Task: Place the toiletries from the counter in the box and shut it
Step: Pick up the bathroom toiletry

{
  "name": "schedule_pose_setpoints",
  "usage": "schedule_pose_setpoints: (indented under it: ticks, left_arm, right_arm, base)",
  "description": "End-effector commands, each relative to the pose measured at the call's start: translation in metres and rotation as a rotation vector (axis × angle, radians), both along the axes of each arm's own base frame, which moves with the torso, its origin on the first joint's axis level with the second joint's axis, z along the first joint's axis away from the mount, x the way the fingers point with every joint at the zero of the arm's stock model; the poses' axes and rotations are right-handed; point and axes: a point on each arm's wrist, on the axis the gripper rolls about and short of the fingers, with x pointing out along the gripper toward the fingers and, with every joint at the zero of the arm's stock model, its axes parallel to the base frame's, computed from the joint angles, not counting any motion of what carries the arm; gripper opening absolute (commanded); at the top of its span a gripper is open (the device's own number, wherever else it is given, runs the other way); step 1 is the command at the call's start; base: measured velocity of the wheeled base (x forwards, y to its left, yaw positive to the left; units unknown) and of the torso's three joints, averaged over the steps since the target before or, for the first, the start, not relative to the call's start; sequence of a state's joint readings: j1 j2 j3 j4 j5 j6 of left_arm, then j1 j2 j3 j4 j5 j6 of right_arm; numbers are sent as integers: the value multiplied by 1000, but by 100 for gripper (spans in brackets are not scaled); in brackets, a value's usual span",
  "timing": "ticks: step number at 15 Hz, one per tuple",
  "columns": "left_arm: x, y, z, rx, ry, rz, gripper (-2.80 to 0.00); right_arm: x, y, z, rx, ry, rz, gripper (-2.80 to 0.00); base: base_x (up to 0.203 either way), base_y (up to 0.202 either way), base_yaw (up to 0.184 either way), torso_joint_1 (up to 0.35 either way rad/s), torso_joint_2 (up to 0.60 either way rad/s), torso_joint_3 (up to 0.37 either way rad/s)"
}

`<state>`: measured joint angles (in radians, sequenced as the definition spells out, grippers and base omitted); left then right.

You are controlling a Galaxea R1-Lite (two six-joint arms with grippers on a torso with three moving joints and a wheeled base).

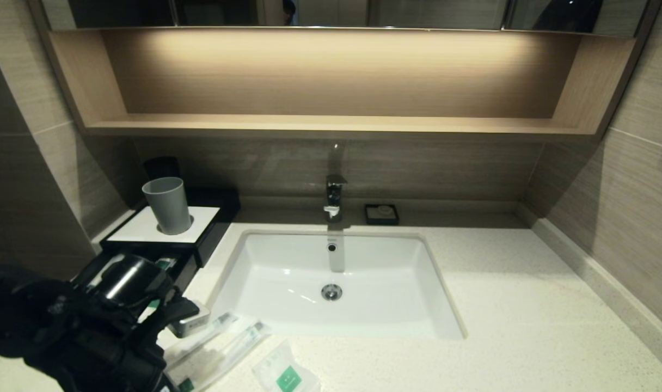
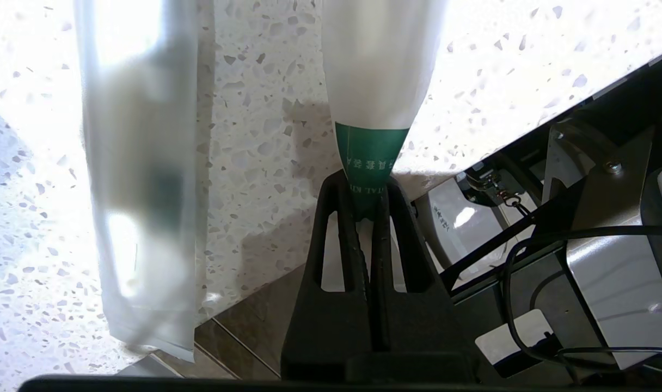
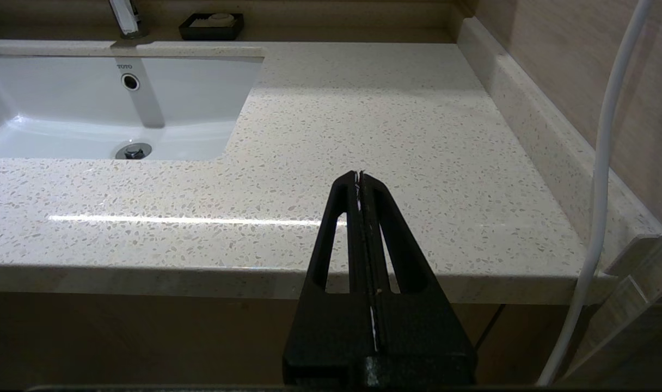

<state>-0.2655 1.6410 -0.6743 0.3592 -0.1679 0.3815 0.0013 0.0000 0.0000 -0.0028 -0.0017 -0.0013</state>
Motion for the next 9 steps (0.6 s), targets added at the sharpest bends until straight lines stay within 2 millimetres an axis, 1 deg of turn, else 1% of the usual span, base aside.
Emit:
schedule_pose_setpoints:
  ticks: [1, 5, 9]
  left_arm:
    - [-1, 0, 3, -4, -12, -1, -280]
    - [-2, 1, 15, -24, -68, 9, -280]
    - [-9, 3, 37, -67, -156, 57, -280]
  right_arm:
    - [0, 0, 0, 0, 0, 0, -280]
    - [0, 0, 0, 0, 0, 0, -280]
    - [0, 0, 0, 0, 0, 0, -280]
  base:
    - [0, 0, 0, 0, 0, 0]
    - [0, 0, 0, 0, 0, 0]
    - [0, 0, 0, 0, 0, 0]
